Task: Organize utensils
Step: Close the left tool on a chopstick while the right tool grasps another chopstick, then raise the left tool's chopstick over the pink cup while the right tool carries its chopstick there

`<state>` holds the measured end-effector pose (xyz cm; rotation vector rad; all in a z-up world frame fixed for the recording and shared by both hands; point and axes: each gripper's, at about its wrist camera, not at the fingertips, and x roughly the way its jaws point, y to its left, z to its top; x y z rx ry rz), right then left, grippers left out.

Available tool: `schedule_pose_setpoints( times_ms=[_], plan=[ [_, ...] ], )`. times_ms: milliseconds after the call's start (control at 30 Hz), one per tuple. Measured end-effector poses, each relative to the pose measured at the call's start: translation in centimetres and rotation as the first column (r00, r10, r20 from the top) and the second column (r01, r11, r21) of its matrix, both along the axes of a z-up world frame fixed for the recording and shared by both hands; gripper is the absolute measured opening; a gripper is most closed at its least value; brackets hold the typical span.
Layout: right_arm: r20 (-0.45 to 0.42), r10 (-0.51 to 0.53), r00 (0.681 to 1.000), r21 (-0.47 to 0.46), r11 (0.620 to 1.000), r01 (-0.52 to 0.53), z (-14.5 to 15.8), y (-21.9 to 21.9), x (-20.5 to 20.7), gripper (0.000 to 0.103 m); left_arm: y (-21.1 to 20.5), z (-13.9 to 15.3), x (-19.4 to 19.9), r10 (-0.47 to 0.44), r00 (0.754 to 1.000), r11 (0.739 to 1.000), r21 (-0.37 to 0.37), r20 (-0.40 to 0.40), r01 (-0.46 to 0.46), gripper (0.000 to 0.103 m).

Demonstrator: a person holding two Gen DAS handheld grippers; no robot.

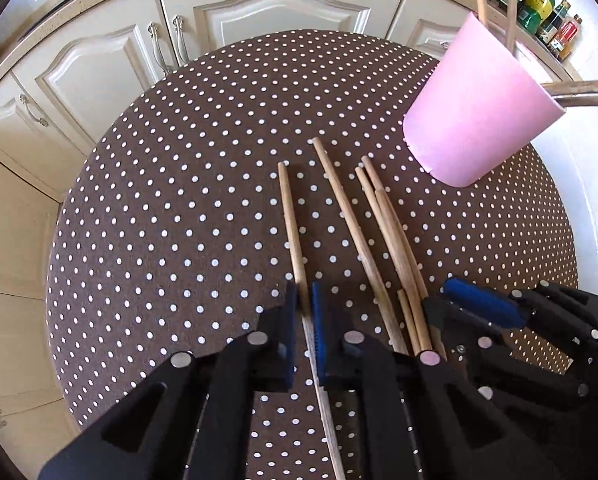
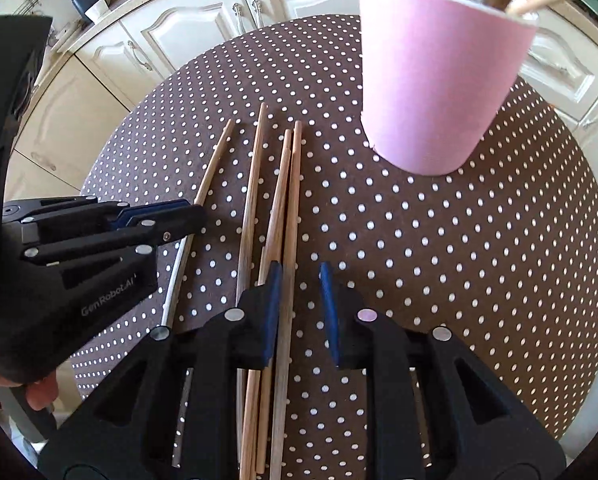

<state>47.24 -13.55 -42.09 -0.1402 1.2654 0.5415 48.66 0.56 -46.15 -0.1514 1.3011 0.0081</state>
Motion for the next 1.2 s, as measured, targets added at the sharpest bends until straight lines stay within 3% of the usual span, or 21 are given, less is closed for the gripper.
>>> schedule_pose_setpoints(
  times_ms=[233, 500, 600, 833, 967, 1200],
  plan=[
    [-0.02, 0.004, 1.0, -0.061, 0.998, -0.005, -0.2, 1.9, 2.3, 0.021, 1.0, -0.4, 1.8, 0.039, 0.999, 0.999, -0.037, -0.028, -0.04, 0.008],
    [-0.09, 0.024, 0.996, -0.209, 0.977, -0.043, -0.7, 6.7, 4.9, 0.021, 1.3, -0.6, 3.7, 0.08, 0.995, 0.996, -0.044, -0.056, -0.082, 0.007],
    [-0.077, 0.014, 0.997, -0.23, 0.973, -0.032, -0.8, 7.0, 5.0, 0.008, 1.4, -0.7, 3.8, 0.081, 0.996, 0.995, -0.052, -0.044, -0.083, 0.006],
    [-0.127, -0.032, 0.991, -0.116, 0.993, 0.017, -1.2, 5.6, 6.1, 0.006, 0.7, 0.0, 1.4, 0.042, 0.999, 0.999, -0.011, -0.002, -0.042, 0.005],
    [-0.13, -0.051, 0.99, -0.06, 0.997, 0.044, -1.3, 4.1, 5.7, 0.006, 0.9, 0.4, -0.1, 0.043, 0.999, 0.998, -0.046, 0.021, -0.042, 0.005],
    [-0.088, -0.057, 0.994, 0.034, 0.998, 0.06, 1.0, 3.1, 4.0, 0.006, 0.8, 3.2, -2.9, 0.039, 0.989, 0.993, -0.112, 0.144, -0.023, 0.005]
  ],
)
